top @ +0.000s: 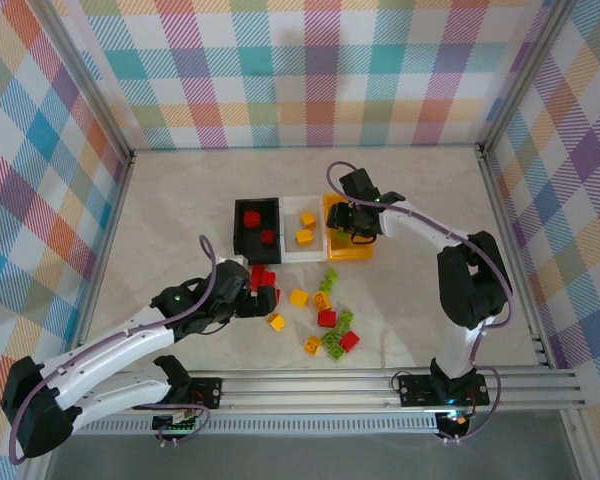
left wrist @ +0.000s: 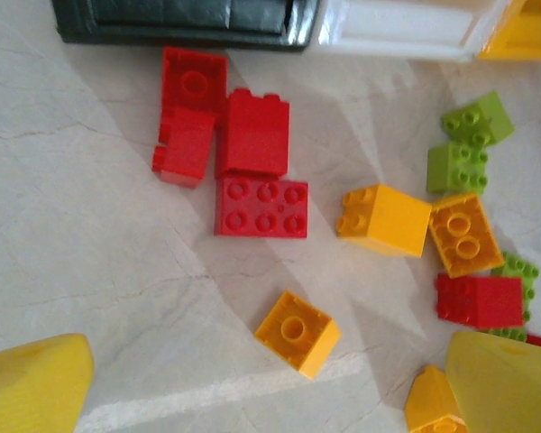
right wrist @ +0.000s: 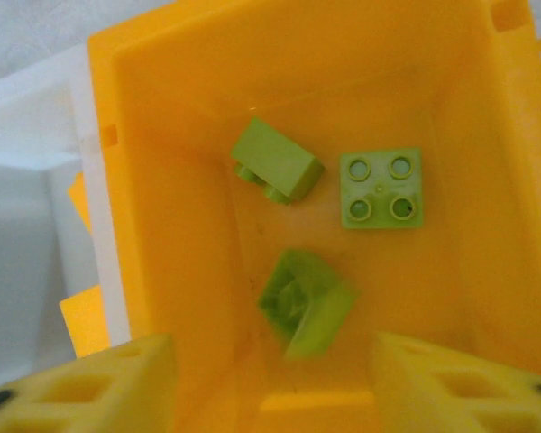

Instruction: Sort the legos into containers by color

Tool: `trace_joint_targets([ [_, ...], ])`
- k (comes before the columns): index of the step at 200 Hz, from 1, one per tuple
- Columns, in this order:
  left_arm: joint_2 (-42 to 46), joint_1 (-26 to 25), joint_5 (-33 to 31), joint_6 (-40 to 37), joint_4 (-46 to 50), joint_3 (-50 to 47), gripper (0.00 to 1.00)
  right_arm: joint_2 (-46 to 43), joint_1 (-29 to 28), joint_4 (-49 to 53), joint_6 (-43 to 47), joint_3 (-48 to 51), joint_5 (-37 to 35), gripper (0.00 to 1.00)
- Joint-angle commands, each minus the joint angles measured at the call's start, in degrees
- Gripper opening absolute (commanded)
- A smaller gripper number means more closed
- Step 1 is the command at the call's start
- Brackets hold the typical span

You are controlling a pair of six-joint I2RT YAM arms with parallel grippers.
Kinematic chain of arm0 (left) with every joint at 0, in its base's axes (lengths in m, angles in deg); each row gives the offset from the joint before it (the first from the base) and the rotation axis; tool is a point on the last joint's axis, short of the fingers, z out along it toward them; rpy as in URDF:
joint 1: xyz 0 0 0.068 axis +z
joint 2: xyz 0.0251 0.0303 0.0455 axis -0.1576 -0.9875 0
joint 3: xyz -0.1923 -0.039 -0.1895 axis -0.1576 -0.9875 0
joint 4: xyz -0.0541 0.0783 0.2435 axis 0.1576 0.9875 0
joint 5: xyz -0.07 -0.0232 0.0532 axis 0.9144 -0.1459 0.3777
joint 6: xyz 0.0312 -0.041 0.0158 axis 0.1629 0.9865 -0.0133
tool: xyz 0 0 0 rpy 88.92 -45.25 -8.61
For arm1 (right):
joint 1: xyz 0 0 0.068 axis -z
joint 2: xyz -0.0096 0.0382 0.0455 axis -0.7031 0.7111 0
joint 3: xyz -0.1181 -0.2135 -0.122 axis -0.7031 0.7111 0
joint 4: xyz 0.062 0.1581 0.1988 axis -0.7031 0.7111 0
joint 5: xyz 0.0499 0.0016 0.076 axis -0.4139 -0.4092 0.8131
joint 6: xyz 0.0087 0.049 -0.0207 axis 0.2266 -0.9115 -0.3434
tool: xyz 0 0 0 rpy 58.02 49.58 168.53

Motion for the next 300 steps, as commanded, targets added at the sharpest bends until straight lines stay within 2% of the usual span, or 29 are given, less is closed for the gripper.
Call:
trace_joint_targets([
  [1,-2.74,-4.03,0.60,-2.33,2.42,0.09,1.00,-4.72,0.08,0.85,1.13,0.60,1.42,0.71],
  [24,-7.97,-8.26,0.49,-2.94,0.88,0.17,1.00,-10.75,-0.10,-1.65,-0.02,7.16,3.29,0.74],
  [49,-15.23,-11.15,-0.31,-2.84,-1.68,0.75,0.93,-16.67,-0.36,-2.88,-1.20,13.75,3.40,0.74],
  [86,-23.88,-11.60,-2.56,-4.43,-5.70,2.03,0.87,-25.23,-0.45,-3.72,-3.04,20.94,3.05,0.74],
  [137,-33.33,-11.52,-4.34,-7.43,-6.21,5.91,0.74,-33.25,-0.45,-2.00,-4.19,24.68,1.43,0.74],
  [161,-34.87,-11.67,-2.95,-7.45,-6.84,5.82,0.64,-35.72,-0.50,-1.49,-4.53,25.88,0.63,0.74],
  [197,-32.46,-11.61,-2.15,-7.55,-6.06,5.39,0.44,-37.38,-0.45,-1.26,-5.36,27.54,0.51,0.74],
  [229,-29.68,-11.65,-3.04,-7.56,-3.25,6.30,0.35,-39.25,-0.41,-1.63,-6.09,29.07,0.54,0.74],
  [242,-26.46,-11.56,-3.95,-7.83,-2.15,7.45,0.34,-39.82,-0.45,-1.14,-6.09,29.39,0.58,0.74],
  [270,-22.84,-7.30,-3.61,-10.78,-0.26,15.39,0.34,-40.93,-0.45,-0.89,-6.65,30.92,0.62,0.74],
  [300,-29.80,0.28,-1.78,-15.14,-1.14,27.79,0.34,-41.43,-0.46,-0.93,-7.66,33.09,1.18,0.74],
])
